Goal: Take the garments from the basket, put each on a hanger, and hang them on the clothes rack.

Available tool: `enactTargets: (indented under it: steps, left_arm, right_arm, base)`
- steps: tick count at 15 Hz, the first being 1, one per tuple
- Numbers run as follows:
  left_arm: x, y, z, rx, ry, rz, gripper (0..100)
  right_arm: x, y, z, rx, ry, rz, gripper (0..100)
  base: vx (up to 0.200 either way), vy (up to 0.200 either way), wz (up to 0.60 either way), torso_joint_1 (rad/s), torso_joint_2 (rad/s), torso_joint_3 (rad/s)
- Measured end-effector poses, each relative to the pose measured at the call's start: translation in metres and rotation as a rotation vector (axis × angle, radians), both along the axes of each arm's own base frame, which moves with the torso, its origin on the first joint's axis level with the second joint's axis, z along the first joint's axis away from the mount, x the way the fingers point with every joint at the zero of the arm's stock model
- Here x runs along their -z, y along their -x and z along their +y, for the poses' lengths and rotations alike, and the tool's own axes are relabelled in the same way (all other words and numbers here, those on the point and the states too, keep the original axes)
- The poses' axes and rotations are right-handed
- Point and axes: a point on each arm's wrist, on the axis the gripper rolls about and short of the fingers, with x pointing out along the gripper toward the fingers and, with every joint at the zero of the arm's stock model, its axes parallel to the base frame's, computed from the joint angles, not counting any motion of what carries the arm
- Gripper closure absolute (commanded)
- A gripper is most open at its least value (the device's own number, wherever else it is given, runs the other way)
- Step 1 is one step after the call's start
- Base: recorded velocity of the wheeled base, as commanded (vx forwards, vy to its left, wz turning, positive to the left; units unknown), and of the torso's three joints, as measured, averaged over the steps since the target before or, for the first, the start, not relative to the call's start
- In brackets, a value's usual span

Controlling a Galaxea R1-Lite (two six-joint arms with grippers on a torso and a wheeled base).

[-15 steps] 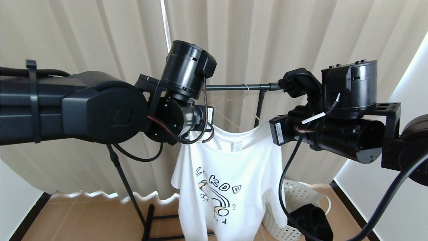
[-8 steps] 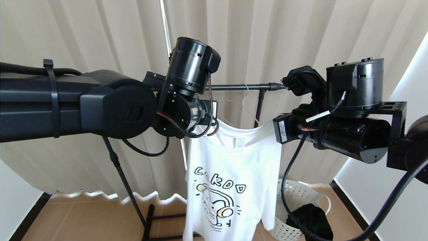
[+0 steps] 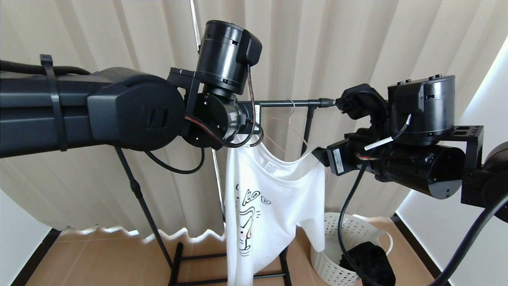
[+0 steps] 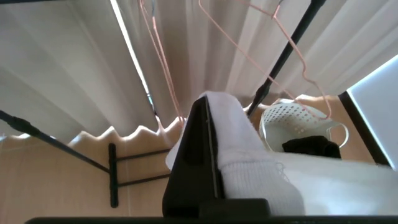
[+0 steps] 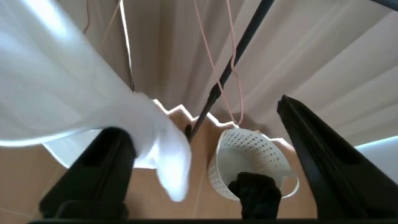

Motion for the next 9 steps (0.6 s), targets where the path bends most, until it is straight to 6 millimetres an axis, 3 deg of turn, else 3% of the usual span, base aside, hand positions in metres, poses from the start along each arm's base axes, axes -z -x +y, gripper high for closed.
enactTargets:
  steps: [4,9]
  left_arm:
    - [-0.014,-0.005,-0.005,-0.001,0.040,-0.045,100]
    - [-0.022,-0.005,-0.011,0.012,0.064,-0.070,100]
  right_arm:
    - [0.028,0.015,-0.009,-0.171,0.138,0.075,0]
    - [0.041,0.032,-0.011,-0.554,-0.006,0.097,0]
  base:
    - [0.000,0.000,0.00,0.000,0.00,0.000]
    - [0.000,0.000,0.00,0.000,0.00,0.000]
